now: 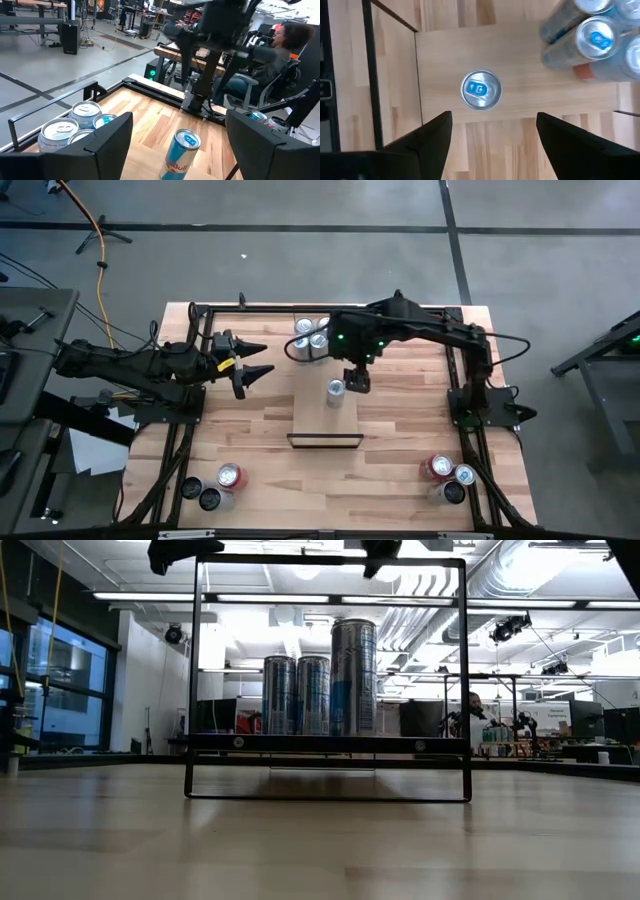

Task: Place canned beverage on shelf
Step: Put the blue soda can on the shelf aligned with the other blue soda can

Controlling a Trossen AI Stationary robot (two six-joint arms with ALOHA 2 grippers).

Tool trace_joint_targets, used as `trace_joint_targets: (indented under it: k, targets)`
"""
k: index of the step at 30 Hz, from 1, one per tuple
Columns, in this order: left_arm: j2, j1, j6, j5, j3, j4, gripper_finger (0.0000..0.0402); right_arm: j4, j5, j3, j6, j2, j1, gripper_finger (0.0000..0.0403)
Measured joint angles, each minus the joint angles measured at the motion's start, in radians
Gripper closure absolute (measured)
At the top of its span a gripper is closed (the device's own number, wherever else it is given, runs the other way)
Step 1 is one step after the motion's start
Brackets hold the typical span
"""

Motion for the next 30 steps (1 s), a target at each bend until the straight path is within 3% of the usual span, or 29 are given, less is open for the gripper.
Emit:
trace_joint_targets:
  k: [9, 12, 16, 20, 23, 26, 30]
  targets:
    - [0.0, 0.0, -0.009, 0.0, 0.0, 0.0, 0.0124, 0.0, 0.095, 0.0, 0.032, -0.071, 0.071, 0.0128]
    - [0.0, 0.0, -0.027, 0.0, 0.0, 0.001, 0.0124, 0.005, 0.136, -0.068, 0.045, -0.117, 0.086, 0.0128]
    - [0.0, 0.0, -0.027, 0.0, 0.0, 0.004, 0.0124, 0.075, 0.18, -0.387, 0.12, -0.277, 0.092, 0.0128]
    - [0.0, 0.0, -0.029, -0.001, 0.0, 0.009, 0.0124, 0.338, 0.149, -0.831, 0.262, -0.533, 0.091, 0.0128]
    - [0.0, 0.0, -0.045, -0.001, 0.0, 0.009, 0.0124, 0.563, 0.066, -1.098, 0.429, -0.697, 0.091, 0.0128]
    - [0.0, 0.0, -0.052, -0.001, 0.0, 0.009, 0.0124, 0.792, -0.015, -1.287, 0.637, -0.81, 0.109, 0.0128]
    - [0.0, 0.0, -0.052, -0.001, 0.0, 0.009, 0.0124, 1.133, -0.014, -1.463, 0.866, -0.872, 0.168, 0.0128]
